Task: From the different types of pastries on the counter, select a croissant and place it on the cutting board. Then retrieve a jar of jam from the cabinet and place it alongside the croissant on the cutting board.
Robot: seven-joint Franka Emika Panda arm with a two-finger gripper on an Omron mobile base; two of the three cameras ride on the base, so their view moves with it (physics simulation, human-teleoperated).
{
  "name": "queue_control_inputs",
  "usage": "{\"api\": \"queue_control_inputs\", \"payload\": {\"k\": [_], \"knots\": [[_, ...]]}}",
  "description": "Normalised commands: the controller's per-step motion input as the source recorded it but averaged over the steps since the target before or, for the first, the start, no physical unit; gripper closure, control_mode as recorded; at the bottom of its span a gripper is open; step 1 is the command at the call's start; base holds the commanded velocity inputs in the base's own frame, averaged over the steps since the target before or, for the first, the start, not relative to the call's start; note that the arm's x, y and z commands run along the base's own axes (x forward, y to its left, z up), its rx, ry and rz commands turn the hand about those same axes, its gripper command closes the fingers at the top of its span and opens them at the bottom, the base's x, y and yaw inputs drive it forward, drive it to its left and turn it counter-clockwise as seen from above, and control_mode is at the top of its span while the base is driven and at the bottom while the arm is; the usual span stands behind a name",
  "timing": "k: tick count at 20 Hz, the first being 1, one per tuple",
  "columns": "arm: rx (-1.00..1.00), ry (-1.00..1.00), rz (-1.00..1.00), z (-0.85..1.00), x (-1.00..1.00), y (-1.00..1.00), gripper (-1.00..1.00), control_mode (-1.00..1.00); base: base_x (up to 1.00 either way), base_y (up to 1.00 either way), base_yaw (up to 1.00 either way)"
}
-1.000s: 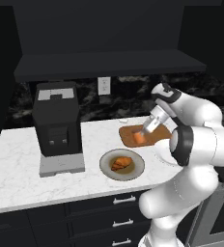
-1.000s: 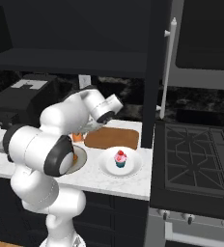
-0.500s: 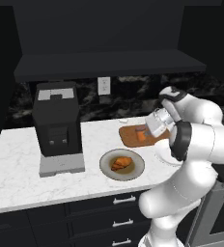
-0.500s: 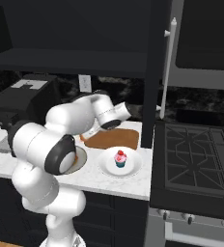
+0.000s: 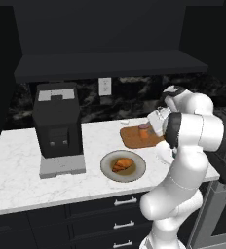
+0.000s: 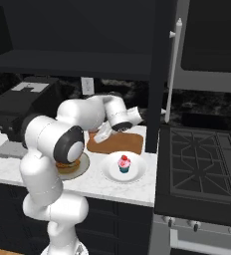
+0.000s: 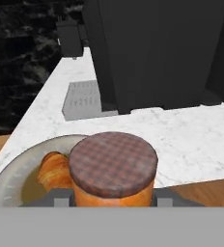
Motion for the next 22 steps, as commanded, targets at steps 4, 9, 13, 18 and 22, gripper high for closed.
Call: {"api": "queue_control_inputs", "payload": {"k": [4,9,13,18,22], "knots": [[0.03,0.04,0.03,-0.01,0.09,-0.21,1.00,-1.00,0.00,0.00,0.00],[0.10,0.07,0.08,0.00,0.09,-0.69,1.00,-1.00,0.00,0.00,0.00],[0.10,0.07,0.00,0.00,0.28,-0.40,1.00,-1.00,0.00,0.00,0.00],[0.12,0.01,0.03,0.00,0.54,-0.41,1.00,-1.00,0.00,0.00,0.00],[0.04,-0.04,0.09,-0.21,0.23,0.21,1.00,-1.00,0.00,0.00,0.00]]}}
